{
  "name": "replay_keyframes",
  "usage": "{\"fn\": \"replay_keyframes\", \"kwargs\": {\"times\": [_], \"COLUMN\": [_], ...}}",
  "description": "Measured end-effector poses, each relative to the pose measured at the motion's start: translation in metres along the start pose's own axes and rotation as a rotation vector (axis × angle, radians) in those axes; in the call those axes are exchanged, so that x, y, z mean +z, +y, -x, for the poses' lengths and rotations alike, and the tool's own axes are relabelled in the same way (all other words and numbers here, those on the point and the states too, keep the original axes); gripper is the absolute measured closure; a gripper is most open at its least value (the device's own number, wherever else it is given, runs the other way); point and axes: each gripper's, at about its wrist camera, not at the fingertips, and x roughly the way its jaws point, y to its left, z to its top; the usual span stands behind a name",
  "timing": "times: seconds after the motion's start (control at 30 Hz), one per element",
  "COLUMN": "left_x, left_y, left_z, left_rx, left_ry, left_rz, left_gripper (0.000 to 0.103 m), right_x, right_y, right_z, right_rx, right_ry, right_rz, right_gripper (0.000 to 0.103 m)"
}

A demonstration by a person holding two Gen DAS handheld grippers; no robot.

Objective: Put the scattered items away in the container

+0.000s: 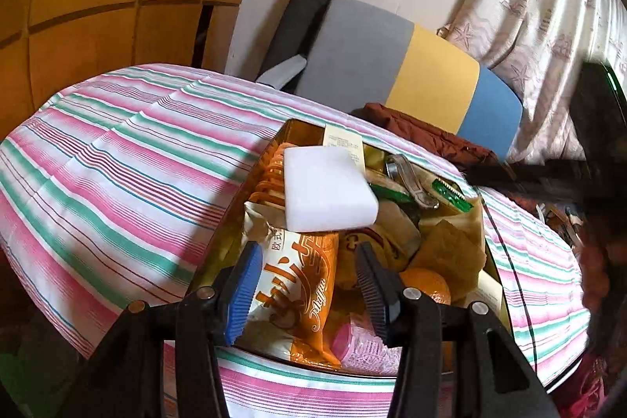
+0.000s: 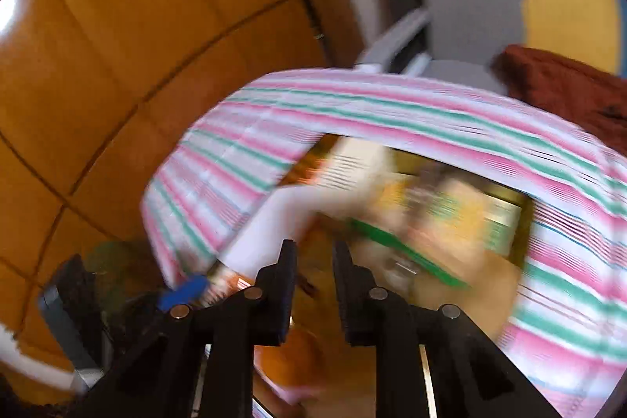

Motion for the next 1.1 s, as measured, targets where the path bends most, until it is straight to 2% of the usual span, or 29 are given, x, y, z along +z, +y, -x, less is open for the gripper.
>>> {"fn": "replay_keyframes", "kwargs": {"times": [0.07, 0.17, 0.33, 0.47, 0.6, 0.63, 0.7, 0.73, 0.77, 0.83, 0.93, 1.1], "left_x": [0.0, -0.003, -0.004, -0.004, -0.003, -0.003, -0.004, -0.003, -0.004, -0.005, -0.006, -0.004], "left_y": [-0.001, -0.005, -0.018, -0.023, -0.025, -0.026, -0.03, -0.032, -0.033, -0.038, -0.043, -0.049], "left_z": [0.002, 0.004, 0.004, 0.009, 0.017, 0.019, 0.021, 0.02, 0.02, 0.022, 0.028, 0.045], "left_rx": [0.0, -0.005, 0.011, 0.031, 0.062, 0.075, 0.102, 0.116, 0.125, 0.129, 0.149, 0.237], "left_ry": [-0.005, -0.01, -0.002, 0.002, -0.002, -0.003, 0.006, 0.017, 0.028, 0.05, 0.061, 0.049], "left_rz": [0.01, 0.014, -0.033, -0.046, -0.057, -0.061, -0.063, -0.059, -0.054, -0.039, -0.032, -0.066], "left_gripper": [0.053, 0.053, 0.053, 0.053, 0.053, 0.053, 0.052, 0.052, 0.052, 0.052, 0.052, 0.052], "right_x": [-0.018, -0.044, -0.056, -0.048, -0.05, -0.053, -0.061, -0.064, -0.067, -0.07, -0.073, -0.073], "right_y": [-0.015, -0.032, -0.015, -0.004, -0.001, -0.002, 0.001, 0.003, 0.007, 0.015, 0.026, 0.038], "right_z": [0.013, 0.018, -0.016, -0.038, -0.029, -0.022, -0.003, 0.006, 0.013, 0.026, 0.04, 0.042], "right_rx": [-0.056, -0.045, -0.026, -0.02, 0.0, -0.002, -0.042, -0.071, -0.098, -0.158, -0.229, -0.282], "right_ry": [0.019, 0.07, 0.145, 0.1, 0.07, 0.054, 0.005, -0.021, -0.042, -0.075, -0.114, -0.132], "right_rz": [-0.045, -0.114, -0.054, -0.038, -0.07, -0.079, -0.082, -0.075, -0.063, -0.031, 0.017, 0.042], "right_gripper": [0.081, 0.081, 0.081, 0.081, 0.081, 0.078, 0.06, 0.045, 0.037, 0.03, 0.006, 0.0]}}
